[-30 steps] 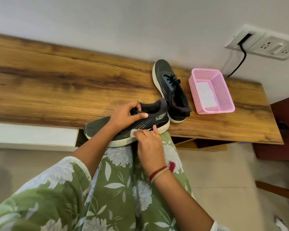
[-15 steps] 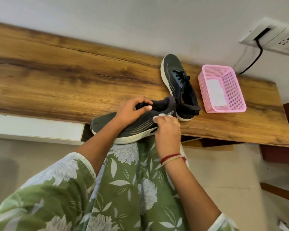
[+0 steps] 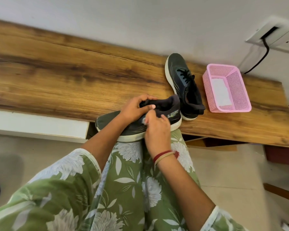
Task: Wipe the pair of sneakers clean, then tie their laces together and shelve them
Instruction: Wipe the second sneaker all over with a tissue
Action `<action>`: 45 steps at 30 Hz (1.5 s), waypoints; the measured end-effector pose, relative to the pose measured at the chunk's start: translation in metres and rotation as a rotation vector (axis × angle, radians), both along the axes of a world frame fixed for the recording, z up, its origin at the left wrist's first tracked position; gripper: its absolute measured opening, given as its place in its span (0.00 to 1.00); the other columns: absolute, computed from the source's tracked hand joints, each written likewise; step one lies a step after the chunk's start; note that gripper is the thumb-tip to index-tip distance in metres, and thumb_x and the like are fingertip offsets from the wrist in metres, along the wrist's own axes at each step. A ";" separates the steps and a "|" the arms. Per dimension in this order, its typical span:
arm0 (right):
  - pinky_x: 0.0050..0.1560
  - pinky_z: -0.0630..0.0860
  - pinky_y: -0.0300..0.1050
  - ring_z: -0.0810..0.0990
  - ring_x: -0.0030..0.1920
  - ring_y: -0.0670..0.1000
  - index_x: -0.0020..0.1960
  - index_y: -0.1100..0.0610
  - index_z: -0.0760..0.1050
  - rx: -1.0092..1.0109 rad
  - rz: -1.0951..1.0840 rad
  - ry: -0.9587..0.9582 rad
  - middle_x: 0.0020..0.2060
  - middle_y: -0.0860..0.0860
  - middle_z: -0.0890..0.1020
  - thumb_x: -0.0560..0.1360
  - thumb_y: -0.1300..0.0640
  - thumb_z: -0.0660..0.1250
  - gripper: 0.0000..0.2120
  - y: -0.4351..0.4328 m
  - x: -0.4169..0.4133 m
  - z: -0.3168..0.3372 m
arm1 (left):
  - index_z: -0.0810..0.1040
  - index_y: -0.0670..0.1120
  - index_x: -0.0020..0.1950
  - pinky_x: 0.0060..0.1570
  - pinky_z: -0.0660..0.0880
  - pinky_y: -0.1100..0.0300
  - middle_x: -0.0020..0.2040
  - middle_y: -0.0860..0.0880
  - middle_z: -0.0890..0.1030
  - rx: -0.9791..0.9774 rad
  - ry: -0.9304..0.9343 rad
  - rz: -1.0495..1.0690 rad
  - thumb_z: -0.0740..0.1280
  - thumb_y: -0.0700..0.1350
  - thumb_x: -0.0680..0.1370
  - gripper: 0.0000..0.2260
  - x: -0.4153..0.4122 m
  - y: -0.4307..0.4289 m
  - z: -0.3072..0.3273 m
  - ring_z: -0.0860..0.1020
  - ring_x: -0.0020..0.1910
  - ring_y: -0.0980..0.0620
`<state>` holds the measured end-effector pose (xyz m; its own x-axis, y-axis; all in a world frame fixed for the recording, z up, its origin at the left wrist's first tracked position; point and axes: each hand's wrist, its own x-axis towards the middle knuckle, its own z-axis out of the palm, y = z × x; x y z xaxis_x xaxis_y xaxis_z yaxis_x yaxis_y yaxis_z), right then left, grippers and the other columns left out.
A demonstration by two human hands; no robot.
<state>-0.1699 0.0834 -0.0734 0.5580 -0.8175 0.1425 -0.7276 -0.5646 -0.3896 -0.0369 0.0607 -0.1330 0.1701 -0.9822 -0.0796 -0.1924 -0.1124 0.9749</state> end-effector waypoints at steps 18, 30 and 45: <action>0.50 0.74 0.42 0.75 0.37 0.47 0.45 0.56 0.71 0.410 0.058 -0.303 0.36 0.48 0.77 0.71 0.71 0.60 0.11 0.020 0.001 0.005 | 0.77 0.48 0.59 0.60 0.70 0.66 0.54 0.56 0.79 -0.029 -0.015 -0.015 0.66 0.39 0.78 0.11 0.001 -0.002 -0.003 0.76 0.55 0.66; 0.37 0.66 0.43 0.71 0.36 0.51 0.40 0.55 0.67 0.077 -0.287 -0.306 0.34 0.50 0.73 0.70 0.71 0.60 0.12 -0.039 -0.055 -0.009 | 0.77 0.57 0.53 0.53 0.69 0.70 0.50 0.61 0.80 0.030 -0.026 -0.013 0.65 0.39 0.79 0.12 0.002 -0.004 0.007 0.76 0.50 0.66; 0.48 0.76 0.36 0.79 0.47 0.40 0.49 0.45 0.74 0.362 -0.549 -0.887 0.46 0.44 0.80 0.73 0.68 0.67 0.18 -0.032 -0.107 0.010 | 0.78 0.46 0.45 0.67 0.44 0.27 0.58 0.46 0.76 0.462 -0.869 0.159 0.61 0.59 0.77 0.17 -0.108 -0.045 0.067 0.70 0.66 0.40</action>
